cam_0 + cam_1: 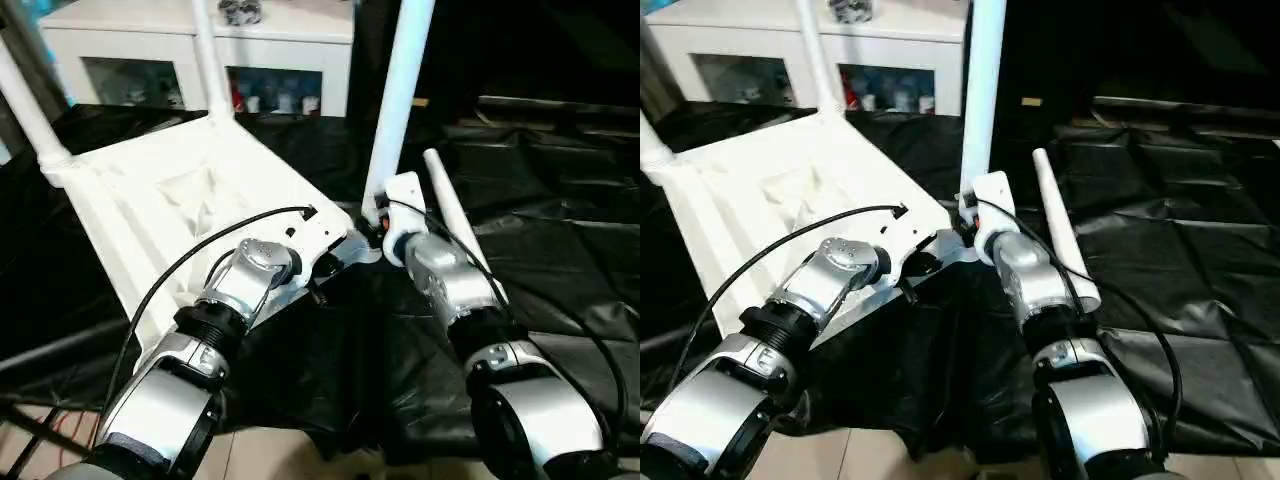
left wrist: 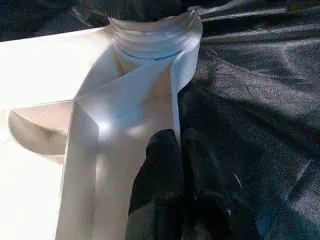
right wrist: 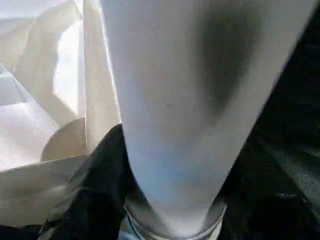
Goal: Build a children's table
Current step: Insert table leg to table base
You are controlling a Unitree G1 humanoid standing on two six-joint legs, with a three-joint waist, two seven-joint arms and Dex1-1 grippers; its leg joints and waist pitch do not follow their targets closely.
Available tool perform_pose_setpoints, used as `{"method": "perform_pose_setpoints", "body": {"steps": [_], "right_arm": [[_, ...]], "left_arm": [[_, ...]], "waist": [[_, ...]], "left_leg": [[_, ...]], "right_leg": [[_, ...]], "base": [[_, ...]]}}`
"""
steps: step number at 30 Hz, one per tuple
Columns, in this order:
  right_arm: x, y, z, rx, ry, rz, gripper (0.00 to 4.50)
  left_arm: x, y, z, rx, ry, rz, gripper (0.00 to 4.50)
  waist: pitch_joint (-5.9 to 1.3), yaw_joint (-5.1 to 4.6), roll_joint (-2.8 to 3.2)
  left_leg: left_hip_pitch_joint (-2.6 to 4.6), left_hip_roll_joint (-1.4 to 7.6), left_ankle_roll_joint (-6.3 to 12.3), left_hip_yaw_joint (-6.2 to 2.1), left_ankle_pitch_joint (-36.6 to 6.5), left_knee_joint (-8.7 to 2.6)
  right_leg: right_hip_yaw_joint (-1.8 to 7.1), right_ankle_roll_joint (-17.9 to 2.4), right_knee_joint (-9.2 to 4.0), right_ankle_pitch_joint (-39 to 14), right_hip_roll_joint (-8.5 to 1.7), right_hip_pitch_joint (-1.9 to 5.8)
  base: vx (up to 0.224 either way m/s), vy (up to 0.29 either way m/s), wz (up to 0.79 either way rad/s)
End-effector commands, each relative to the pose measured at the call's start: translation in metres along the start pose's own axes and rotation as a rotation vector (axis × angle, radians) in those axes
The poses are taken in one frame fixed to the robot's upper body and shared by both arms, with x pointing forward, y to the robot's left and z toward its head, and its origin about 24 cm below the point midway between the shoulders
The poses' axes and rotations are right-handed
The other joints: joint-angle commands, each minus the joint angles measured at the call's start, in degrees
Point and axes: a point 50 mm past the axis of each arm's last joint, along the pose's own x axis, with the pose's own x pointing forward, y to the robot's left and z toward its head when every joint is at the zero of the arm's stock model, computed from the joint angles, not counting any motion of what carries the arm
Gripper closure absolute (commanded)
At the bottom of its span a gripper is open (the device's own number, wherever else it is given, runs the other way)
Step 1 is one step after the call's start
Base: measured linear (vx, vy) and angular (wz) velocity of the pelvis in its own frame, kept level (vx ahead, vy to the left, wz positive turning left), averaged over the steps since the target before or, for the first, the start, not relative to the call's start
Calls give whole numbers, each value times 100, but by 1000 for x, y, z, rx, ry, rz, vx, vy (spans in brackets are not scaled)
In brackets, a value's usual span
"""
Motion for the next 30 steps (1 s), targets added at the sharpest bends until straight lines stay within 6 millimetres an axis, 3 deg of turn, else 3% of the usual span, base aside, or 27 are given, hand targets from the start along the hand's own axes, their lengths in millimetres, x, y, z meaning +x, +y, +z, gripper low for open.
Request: {"method": "perform_pose_setpoints", "body": {"steps": [1, 5, 7, 10, 13, 16, 17, 18, 19, 23, 25, 30], "right_arm": [[0, 30, -49, 75, 215, 137, 147], [0, 26, -42, 62, 184, 146, 119], [0, 25, -41, 61, 181, 148, 104], [-2, 20, -36, 38, 161, 170, 75], [-6, 16, -32, -18, 138, 214, 59], [-9, 13, -29, -47, 111, 262, 59], [-10, 12, -28, -50, 106, 270, 59], [-11, 11, -27, -56, 97, 285, 59], [-13, 10, -26, -59, 91, 300, 59], [-16, 9, -26, -75, 93, 338, 59], [-19, 9, -26, -93, 89, 372, 59], [-28, 8, -24, -131, 73, 454, 59]], "left_arm": [[2, -7, 29, 88, -102, -26, 450], [-1, -9, 28, 103, -109, -46, 450], [-1, -9, 28, 109, -114, -51, 450], [-4, -11, 27, 130, -131, -82, 450], [-8, -11, 23, 140, -132, -107, 450], [-12, -11, 20, 147, -142, -128, 450], [-12, -12, 19, 150, -142, -133, 450], [-14, -12, 18, 155, -143, -141, 450], [-15, -11, 17, 155, -140, -143, 450], [-18, -11, 16, 157, -142, -154, 450], [-21, -12, 14, 168, -144, -176, 450], [-27, -13, 12, 180, -152, -218, 450]], "waist": [[-304, 69, -1], [-276, 63, 6], [-279, 56, 16], [-288, 40, 19], [-323, 67, 37], [-414, 139, 37], [-412, 157, 19], [-392, 182, 2], [-393, 204, 3], [-386, 291, -14], [-372, 324, 9], [-366, 373, -4]], "left_leg": [[-186, 267, 559, -39, -459, -507], [-207, 277, 538, -48, -669, -527], [-203, 286, 508, -53, -636, -530], [-216, 286, 530, -54, -568, -525], [-174, 300, 667, -32, -163, -484], [-183, 289, 1092, -14, 894, -385], [-186, 280, 1320, -4, 1220, -360], [-196, 273, 1500, 12, 1212, -354], [-194, 282, 1562, 24, 1097, -347], [-199, 284, 1420, 44, 884, -342], [-196, 307, 1291, 49, 779, -350], [-187, 306, 1075, 66, 677, -358]], "right_leg": [[379, -1402, -368, -1621, -370, 312], [375, -1325, -404, -1974, -362, 315], [376, -1335, -395, -1897, -356, 308], [382, -1402, -367, -1677, -351, 329], [390, -1598, -301, -1112, -345, 314], [395, -1887, -118, 84, -332, 337], [398, -1975, -75, 437, -321, 314], [399, -2014, -84, 399, -330, 313], [405, -2010, -98, 203, -349, 313], [415, -1896, -121, -271, -334, 295], [417, -1850, -129, -425, -322, 281], [424, -1772, -131, -435, -288, 290]], "base": [[0, 0, 0], [0, 0, 0], [0, 0, 0], [0, 0, 0], [0, 0, 0], [0, 0, 0], [0, 0, 0], [0, 0, 0], [0, 0, 0], [0, 0, 0], [0, 0, 0], [0, 0, 0]]}}
